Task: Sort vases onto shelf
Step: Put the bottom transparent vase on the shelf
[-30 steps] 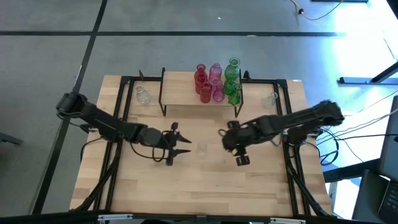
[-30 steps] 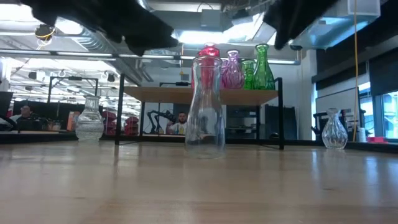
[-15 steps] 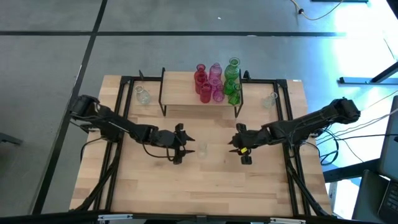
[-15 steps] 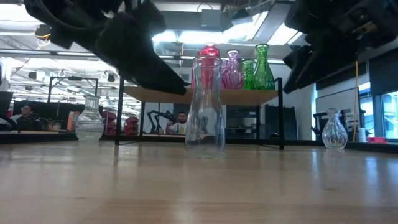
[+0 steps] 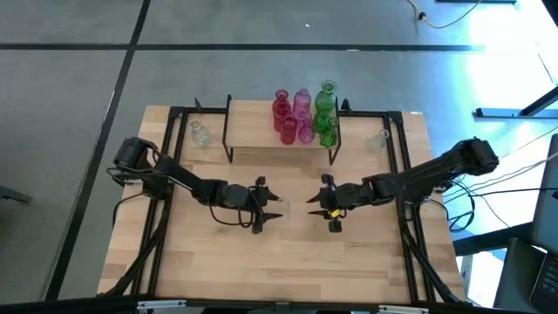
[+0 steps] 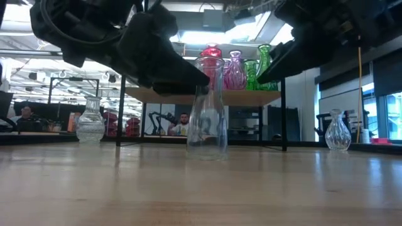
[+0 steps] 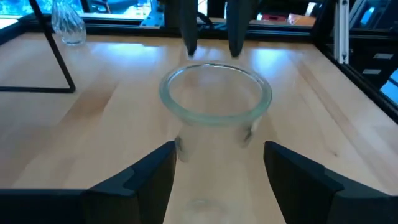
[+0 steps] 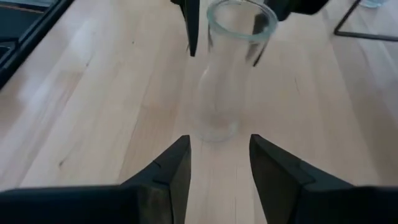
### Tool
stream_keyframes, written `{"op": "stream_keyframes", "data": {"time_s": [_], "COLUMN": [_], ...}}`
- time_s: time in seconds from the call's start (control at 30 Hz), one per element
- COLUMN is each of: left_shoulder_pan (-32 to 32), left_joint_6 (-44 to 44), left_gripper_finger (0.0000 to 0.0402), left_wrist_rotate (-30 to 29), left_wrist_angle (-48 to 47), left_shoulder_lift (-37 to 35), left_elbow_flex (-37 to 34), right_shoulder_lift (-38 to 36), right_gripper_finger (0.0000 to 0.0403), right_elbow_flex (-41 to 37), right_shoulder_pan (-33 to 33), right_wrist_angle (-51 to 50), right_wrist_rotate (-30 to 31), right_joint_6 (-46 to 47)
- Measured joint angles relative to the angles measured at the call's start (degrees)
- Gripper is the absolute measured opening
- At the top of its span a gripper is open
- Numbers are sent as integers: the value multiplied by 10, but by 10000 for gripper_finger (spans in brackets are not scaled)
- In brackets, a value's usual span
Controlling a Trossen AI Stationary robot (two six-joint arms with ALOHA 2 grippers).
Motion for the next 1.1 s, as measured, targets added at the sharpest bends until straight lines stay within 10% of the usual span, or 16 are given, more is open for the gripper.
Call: {"op": "stream_keyframes", "data": {"time_s": [1.1], "left_shoulder_pan": [12], "left_joint_6": [5], "left_gripper_finger": [172], "left_wrist_rotate": [2], "left_wrist_angle": [82], "left_shoulder_lift": [31], "left_elbow_flex": [19], "right_shoulder_lift": [47], "right_gripper_finger": [147], "right_elbow_flex": [0], "right_shoulder_pan": [0], "right_wrist_angle": [60], "right_wrist_rotate": [31], "right_joint_6": [-27]}}
